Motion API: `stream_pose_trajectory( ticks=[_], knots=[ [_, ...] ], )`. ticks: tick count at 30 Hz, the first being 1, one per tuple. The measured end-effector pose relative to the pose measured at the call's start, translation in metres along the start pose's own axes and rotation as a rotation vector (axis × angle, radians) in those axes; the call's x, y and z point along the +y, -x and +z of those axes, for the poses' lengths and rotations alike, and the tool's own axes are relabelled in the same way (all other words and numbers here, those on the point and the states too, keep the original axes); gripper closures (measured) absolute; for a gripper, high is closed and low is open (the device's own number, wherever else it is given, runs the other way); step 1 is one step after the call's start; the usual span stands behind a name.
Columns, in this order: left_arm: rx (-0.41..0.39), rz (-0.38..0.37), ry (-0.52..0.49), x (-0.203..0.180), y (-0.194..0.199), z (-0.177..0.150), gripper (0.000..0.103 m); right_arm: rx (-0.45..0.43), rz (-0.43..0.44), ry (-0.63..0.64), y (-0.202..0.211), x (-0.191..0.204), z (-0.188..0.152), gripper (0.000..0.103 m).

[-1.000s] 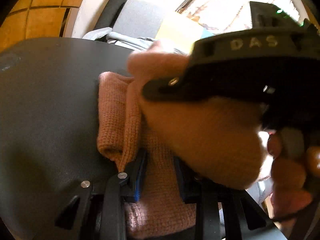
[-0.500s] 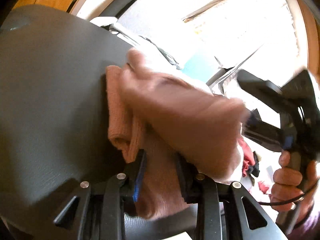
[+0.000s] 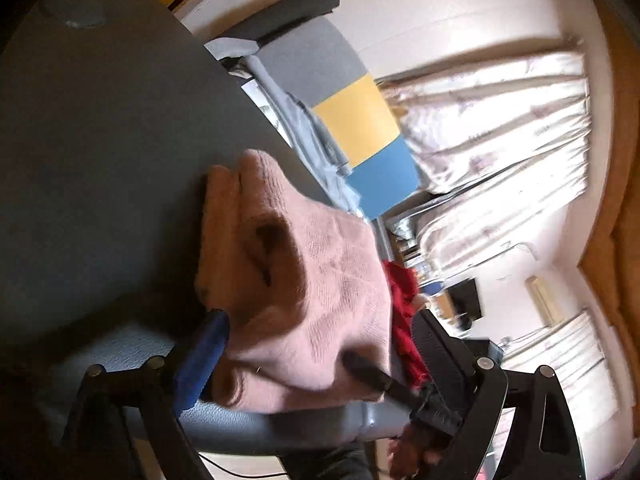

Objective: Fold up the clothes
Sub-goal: 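Fold the held sweater end over with the right gripper while the left gripper pinches the sweater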

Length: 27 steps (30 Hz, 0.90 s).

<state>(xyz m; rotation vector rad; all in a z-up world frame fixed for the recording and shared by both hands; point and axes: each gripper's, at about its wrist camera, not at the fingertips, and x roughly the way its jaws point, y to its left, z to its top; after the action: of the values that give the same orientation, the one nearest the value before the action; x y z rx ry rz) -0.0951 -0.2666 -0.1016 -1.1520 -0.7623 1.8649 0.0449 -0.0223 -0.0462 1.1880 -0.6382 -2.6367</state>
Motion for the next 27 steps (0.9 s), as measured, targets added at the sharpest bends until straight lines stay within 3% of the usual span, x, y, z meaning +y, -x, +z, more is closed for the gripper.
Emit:
stream_pose_trajectory(
  ticks=[1, 2, 3, 5, 7, 10, 15, 19, 20, 21, 23, 27],
  knots=[
    [0.017, 0.056, -0.012, -0.002, -0.01, 0.002, 0.014, -0.016, 0.002, 0.029, 0.003, 0.004, -0.002, 0.06],
    [0.04, 0.102, -0.018, -0.003, -0.021, 0.002, 0.035, -0.035, 0.021, 0.056, 0.009, 0.007, -0.002, 0.06],
    [0.063, 0.133, -0.011, -0.002, -0.03, 0.003, 0.066, -0.04, 0.045, 0.085, 0.016, 0.01, -0.005, 0.06],
    [0.093, 0.157, 0.021, 0.002, -0.04, 0.004, 0.077, -0.032, 0.094, 0.142, 0.027, 0.017, -0.01, 0.06],
    [0.08, 0.115, 0.057, 0.0, -0.041, 0.003, 0.077, 0.024, 0.14, 0.123, 0.026, 0.01, -0.018, 0.06],
    [0.069, 0.057, 0.071, -0.013, -0.037, 0.002, 0.079, 0.062, 0.263, -0.038, 0.023, -0.025, -0.029, 0.06],
    [0.067, 0.0, 0.069, -0.031, -0.024, 0.016, 0.079, -0.042, 0.382, -0.425, 0.02, -0.095, -0.036, 0.06],
    [0.082, -0.03, 0.101, -0.031, -0.013, 0.016, 0.079, -0.092, 0.407, -0.686, -0.003, -0.13, -0.034, 0.061],
    [0.083, -0.036, 0.106, -0.032, -0.012, 0.015, 0.08, -0.114, 0.403, -0.726, -0.002, -0.135, -0.036, 0.077],
    [0.083, -0.052, 0.109, -0.033, -0.01, 0.014, 0.082, -0.135, 0.398, -0.765, -0.002, -0.141, -0.038, 0.085],
    [0.087, -0.074, 0.105, -0.037, -0.008, 0.011, 0.083, -0.18, 0.351, -0.761, 0.007, -0.145, -0.035, 0.094],
    [0.1, -0.089, 0.093, -0.039, -0.006, 0.004, 0.083, -0.25, 0.36, -0.702, 0.04, -0.149, -0.028, 0.091]
  ],
)
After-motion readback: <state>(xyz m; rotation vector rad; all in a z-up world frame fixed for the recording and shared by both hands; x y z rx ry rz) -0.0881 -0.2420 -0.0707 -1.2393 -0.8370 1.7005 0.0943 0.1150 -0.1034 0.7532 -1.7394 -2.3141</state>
